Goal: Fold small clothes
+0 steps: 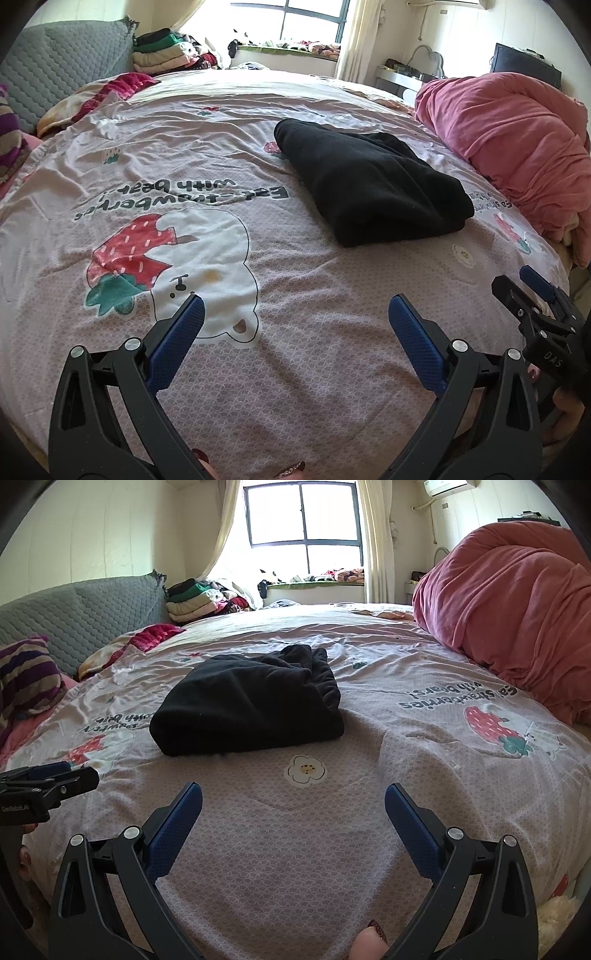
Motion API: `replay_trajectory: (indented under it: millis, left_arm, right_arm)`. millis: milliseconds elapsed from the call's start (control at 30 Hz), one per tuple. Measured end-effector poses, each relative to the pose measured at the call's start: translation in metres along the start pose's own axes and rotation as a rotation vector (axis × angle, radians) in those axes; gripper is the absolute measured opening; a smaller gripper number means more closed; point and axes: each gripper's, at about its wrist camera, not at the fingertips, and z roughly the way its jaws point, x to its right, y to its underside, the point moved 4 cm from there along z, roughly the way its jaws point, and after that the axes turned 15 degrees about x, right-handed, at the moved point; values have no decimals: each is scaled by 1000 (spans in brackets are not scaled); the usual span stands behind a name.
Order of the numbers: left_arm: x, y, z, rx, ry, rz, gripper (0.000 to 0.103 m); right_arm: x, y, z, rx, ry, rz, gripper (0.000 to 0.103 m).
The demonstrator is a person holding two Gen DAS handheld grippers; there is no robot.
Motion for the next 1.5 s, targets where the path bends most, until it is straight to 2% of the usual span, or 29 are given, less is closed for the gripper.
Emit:
replay_trajectory:
  millis: [1500]
  left_arm:
    - [-2,-1,-2,-7,-17,8,94]
  right_arm:
    - [4,1,1,-11,2,17,98]
